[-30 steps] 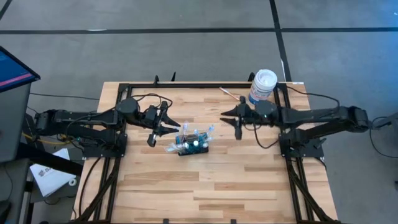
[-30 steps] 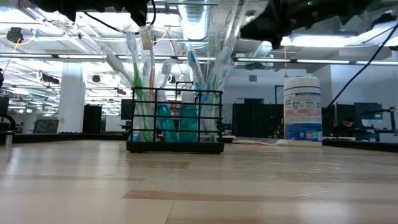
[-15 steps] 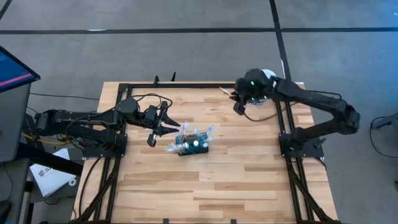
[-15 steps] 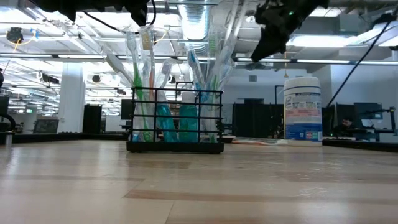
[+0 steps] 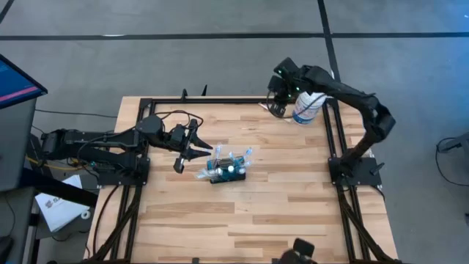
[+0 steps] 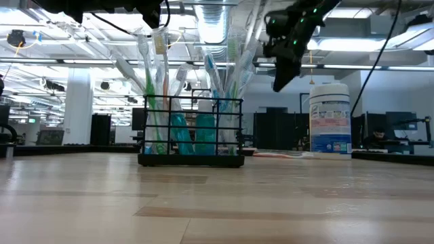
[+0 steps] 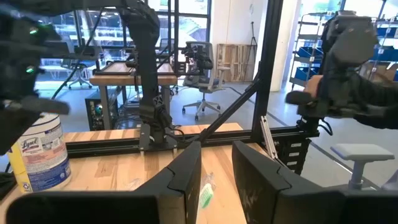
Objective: Pick & Place toothbrushing station
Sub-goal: Put the orange toothbrush into the wire organizer
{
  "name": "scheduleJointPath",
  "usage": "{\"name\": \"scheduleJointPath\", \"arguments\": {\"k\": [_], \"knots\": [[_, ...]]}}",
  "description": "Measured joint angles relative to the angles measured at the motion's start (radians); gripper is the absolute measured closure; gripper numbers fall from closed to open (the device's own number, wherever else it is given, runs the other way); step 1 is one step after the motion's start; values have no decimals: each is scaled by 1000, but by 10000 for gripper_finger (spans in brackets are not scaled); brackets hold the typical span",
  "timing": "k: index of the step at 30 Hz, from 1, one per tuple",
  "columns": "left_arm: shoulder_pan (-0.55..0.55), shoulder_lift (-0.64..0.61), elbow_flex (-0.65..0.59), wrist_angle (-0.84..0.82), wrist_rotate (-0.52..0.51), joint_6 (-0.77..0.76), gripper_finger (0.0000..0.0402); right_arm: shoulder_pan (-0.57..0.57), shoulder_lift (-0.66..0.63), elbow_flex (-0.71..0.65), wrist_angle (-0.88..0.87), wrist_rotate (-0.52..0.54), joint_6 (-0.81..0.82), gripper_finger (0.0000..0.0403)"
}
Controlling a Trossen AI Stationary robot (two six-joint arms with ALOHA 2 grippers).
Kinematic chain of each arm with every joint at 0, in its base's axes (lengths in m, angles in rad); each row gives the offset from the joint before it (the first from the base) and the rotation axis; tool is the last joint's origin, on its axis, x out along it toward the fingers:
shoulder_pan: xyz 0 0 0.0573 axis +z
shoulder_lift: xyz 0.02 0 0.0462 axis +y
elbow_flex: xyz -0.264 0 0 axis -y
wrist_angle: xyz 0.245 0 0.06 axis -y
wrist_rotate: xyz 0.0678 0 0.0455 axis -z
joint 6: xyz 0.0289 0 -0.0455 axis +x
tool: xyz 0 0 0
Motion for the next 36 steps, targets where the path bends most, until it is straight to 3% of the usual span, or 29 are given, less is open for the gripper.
{"name": "scheduleJointPath", "arguments": {"k": [14, 32, 36], "knots": [[1, 0, 0, 29, 0, 46, 315, -152, 181, 11, 84, -49, -113, 321], [1, 0, 0, 98, -11, 105, 315, -169, 401, 58, 134, -50, -197, 321], [1, 0, 0, 102, -11, 105, 315, -173, 424, 57, 134, -99, -197, 321]]}}
